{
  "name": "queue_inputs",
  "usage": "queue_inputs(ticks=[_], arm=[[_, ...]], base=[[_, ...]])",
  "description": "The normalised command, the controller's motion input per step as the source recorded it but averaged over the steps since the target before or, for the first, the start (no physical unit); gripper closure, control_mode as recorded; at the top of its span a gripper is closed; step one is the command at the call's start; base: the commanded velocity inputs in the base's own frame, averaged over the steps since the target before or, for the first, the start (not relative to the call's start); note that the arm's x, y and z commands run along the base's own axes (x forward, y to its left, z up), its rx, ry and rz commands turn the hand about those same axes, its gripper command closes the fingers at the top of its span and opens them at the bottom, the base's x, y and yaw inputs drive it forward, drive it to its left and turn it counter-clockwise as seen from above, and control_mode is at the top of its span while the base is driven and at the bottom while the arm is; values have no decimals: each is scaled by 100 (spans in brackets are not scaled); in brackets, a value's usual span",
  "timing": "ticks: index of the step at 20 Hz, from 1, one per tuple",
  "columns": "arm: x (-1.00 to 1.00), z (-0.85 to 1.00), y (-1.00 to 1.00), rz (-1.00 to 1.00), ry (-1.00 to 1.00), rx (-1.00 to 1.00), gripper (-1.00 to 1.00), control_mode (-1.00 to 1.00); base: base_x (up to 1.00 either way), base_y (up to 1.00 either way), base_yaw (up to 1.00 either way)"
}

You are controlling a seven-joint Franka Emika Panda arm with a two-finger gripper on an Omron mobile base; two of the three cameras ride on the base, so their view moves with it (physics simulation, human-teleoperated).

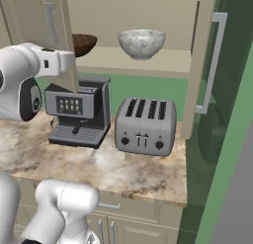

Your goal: Move the bowls from the cabinet to the plates on the dining table.

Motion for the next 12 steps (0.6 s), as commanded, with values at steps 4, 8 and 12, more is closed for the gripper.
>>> queue_inputs(ticks=[4,8,12], arm=[[-63,3,-9,0,0,0,-100,-100],[-55,0,-12,0,0,0,-100,-100],[-42,0,-6,0,0,4,-100,-100]], base=[[0,0,0],[0,0,0],[0,0,0]])
